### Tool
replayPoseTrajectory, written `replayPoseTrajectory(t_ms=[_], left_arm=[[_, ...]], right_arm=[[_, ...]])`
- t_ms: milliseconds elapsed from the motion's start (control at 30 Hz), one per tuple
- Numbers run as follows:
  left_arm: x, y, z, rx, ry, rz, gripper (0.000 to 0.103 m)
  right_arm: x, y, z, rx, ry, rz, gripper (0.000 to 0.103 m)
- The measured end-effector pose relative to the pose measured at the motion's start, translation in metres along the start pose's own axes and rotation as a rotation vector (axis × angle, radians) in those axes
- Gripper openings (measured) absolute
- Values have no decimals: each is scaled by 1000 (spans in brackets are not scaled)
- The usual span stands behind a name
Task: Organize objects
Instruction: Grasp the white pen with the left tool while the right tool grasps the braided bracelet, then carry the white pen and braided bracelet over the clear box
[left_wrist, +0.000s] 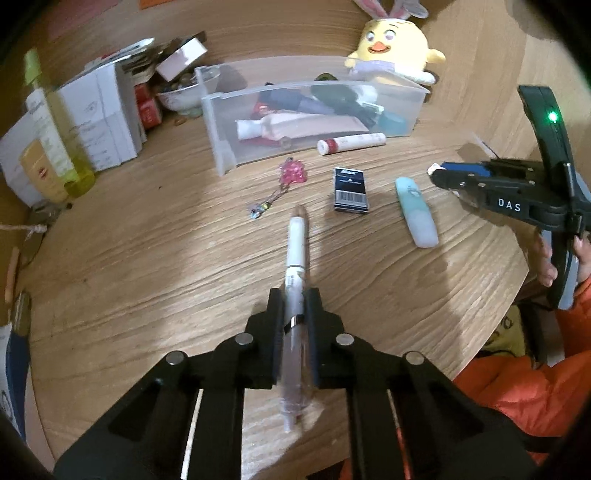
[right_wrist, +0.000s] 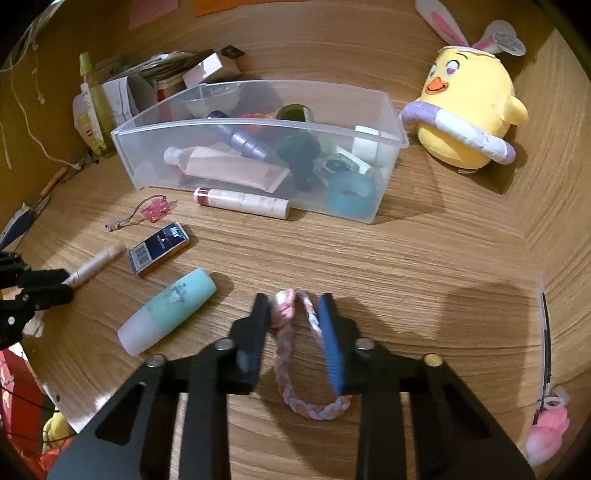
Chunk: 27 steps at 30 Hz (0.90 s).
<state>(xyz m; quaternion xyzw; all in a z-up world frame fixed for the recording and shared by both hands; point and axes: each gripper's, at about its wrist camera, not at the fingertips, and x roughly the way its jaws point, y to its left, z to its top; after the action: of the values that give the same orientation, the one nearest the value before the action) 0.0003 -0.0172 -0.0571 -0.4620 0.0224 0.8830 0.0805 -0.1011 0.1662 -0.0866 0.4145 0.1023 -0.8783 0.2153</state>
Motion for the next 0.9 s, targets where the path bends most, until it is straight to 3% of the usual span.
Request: replayPoseTrajectory(t_ms=[367, 900], left_arm=[[-17, 5, 15, -65, -87, -6, 10], [-23, 6, 69, -101, -226, -36, 11]], right_arm=[[-15, -8, 1, 58, -52, 21, 14], [-49, -7, 43, 71, -198, 56, 14]])
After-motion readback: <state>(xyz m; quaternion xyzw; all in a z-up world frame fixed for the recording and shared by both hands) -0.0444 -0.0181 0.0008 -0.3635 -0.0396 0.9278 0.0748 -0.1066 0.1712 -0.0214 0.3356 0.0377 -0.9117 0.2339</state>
